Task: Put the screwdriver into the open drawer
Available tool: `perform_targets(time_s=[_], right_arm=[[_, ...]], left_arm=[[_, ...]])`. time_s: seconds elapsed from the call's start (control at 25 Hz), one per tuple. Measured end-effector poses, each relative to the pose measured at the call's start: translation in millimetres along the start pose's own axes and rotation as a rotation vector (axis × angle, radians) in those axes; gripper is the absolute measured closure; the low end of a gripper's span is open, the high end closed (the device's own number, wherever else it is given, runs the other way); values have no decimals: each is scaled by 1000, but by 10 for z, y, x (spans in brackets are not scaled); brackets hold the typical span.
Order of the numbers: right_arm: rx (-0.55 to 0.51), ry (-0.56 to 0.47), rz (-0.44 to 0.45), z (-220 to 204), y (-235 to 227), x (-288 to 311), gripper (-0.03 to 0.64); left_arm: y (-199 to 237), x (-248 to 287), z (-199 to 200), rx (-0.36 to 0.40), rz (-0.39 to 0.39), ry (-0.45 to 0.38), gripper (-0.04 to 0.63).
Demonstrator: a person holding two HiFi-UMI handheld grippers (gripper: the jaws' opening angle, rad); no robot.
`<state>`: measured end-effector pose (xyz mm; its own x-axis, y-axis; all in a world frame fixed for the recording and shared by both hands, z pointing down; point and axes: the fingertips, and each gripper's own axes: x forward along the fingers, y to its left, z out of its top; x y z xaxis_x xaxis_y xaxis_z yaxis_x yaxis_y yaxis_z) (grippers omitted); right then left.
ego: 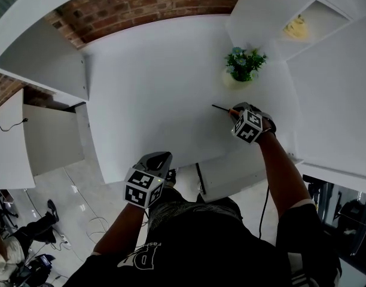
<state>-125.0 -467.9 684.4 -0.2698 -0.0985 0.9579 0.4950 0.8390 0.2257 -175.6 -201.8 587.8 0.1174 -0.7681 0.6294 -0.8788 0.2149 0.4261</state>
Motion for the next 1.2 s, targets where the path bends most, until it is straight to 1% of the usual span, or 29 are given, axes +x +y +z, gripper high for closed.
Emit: perform_targets(time_s=[0.16, 0.28, 0.36, 0.48, 0.72, 0.8, 0.88, 0.92, 1.0, 1.2], right_arm=[[-18, 24, 28, 8, 43, 2, 557], [-9, 45, 55, -3, 92, 30, 508], [-3, 58, 45, -16, 87, 57, 505], [17, 74, 32, -22, 57, 103, 505], [43, 85, 59, -42, 60, 158, 508], [44, 85, 65, -34, 76, 152, 520], [44, 89, 47, -46, 66, 148, 525], [50, 90, 30, -57, 51, 144, 539], [89, 74, 9, -58, 47, 101, 543], [225, -4, -46, -84, 80, -134, 543]], left_arm=[[6, -24, -27, -8, 1, -5, 578], [28, -48, -32, -14, 6, -10, 578], [44, -64, -43, -18, 8, -11, 578], [72, -97, -73, -23, 11, -10, 578], [118, -162, -133, -18, 11, 0, 578], [124, -177, -139, -11, 6, 3, 578], [115, -178, -132, 3, -3, 6, 578], [109, -174, -127, 11, -9, 7, 578], [94, -165, -105, 29, -20, 10, 578], [-11, -150, -35, 75, -57, 13, 578]])
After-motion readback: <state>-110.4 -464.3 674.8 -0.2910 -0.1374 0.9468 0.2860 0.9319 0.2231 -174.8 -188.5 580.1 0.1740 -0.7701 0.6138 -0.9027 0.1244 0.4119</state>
